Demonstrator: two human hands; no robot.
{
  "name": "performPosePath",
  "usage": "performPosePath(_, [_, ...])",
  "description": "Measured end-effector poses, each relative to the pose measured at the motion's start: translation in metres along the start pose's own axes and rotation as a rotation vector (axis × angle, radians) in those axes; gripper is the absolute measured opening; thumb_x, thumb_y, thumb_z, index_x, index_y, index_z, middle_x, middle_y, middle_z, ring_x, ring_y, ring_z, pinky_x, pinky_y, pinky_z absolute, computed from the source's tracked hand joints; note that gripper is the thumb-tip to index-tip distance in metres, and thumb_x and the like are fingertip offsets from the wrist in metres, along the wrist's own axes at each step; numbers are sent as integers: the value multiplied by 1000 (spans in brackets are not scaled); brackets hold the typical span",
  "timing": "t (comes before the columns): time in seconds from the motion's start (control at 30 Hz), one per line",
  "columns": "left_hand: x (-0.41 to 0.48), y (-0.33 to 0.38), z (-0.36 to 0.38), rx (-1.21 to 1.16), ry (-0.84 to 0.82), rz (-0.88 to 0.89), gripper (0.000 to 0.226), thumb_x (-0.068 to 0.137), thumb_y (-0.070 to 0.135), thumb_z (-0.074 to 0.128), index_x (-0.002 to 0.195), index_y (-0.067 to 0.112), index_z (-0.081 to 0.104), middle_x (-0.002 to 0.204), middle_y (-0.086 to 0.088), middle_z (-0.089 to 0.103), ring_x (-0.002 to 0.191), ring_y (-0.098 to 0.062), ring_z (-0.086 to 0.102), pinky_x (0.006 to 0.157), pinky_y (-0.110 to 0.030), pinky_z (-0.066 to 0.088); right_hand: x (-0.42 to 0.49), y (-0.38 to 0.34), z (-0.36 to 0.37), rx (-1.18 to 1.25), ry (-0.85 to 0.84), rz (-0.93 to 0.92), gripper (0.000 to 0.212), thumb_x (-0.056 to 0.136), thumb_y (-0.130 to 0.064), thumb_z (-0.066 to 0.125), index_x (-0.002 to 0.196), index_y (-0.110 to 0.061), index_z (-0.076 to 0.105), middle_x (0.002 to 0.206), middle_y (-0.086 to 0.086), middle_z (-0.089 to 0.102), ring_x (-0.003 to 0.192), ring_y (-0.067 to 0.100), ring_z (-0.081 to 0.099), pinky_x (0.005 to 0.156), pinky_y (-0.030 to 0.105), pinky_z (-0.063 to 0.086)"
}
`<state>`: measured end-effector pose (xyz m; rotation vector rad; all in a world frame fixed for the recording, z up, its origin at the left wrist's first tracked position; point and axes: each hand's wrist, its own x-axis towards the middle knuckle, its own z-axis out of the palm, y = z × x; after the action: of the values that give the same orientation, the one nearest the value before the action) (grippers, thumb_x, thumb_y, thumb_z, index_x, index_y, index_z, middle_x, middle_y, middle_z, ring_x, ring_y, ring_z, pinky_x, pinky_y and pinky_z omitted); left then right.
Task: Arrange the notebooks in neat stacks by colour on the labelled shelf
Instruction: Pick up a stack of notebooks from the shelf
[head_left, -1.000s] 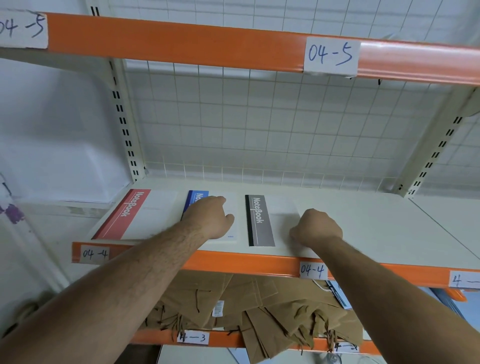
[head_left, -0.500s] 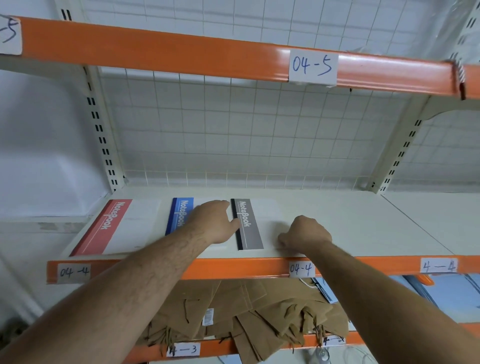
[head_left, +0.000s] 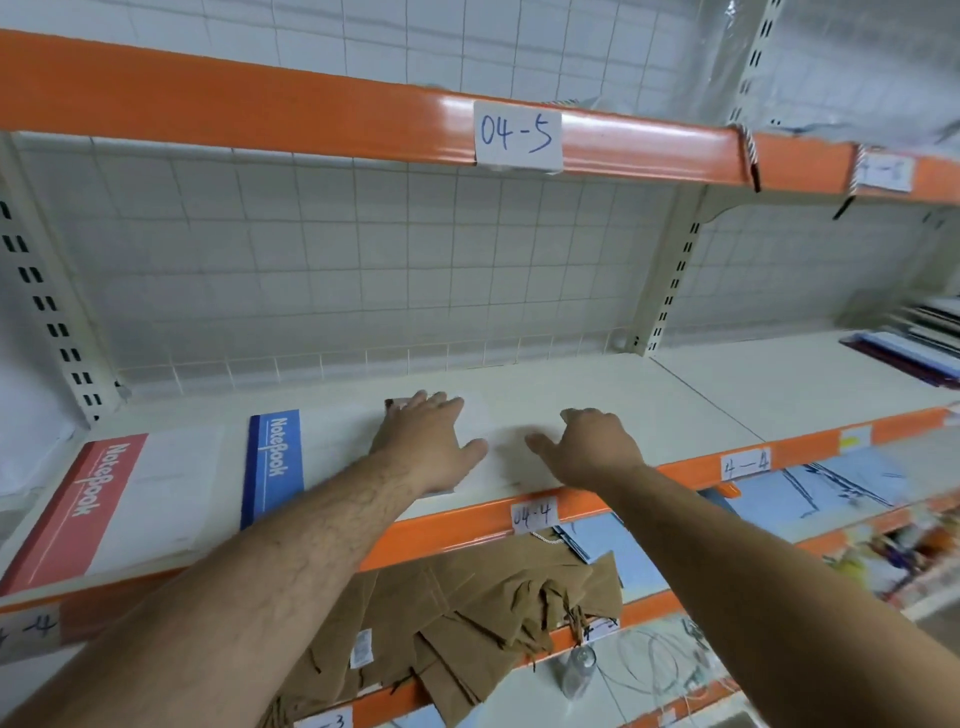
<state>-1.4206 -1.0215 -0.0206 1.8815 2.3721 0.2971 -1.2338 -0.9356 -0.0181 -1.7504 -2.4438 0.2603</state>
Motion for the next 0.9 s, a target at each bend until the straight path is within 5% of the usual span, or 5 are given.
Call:
performPosePath(0.27, [20, 102, 20, 11, -75, 144, 77, 97, 65, 33, 159, 25, 14, 167, 2, 7, 154, -19, 1, 124, -44, 2, -27, 99, -31, 62, 36, 122, 85, 92, -72, 37, 156, -18, 26, 164, 8, 20, 151, 29, 15, 120, 45, 22])
performPosePath(0.63, [37, 308, 58, 30, -103, 334, 63, 104, 49, 23, 159, 21, 15, 167, 2, 10, 153, -18, 5, 122, -43, 6, -60, 290, -78, -24, 19, 176, 80, 96, -69, 32, 156, -15, 28, 163, 8, 22, 151, 27, 17, 119, 38, 19])
performPosePath(0.9, [56, 448, 94, 25, -110, 450, 65, 102, 51, 22, 159, 21, 16, 166, 2, 12, 152, -19, 8, 122, -45, 8, -81, 433, -106, 24, 43, 312, 86, 92, -73, 37, 158, -19, 22, 165, 9, 18, 150, 30, 19, 119, 46, 26])
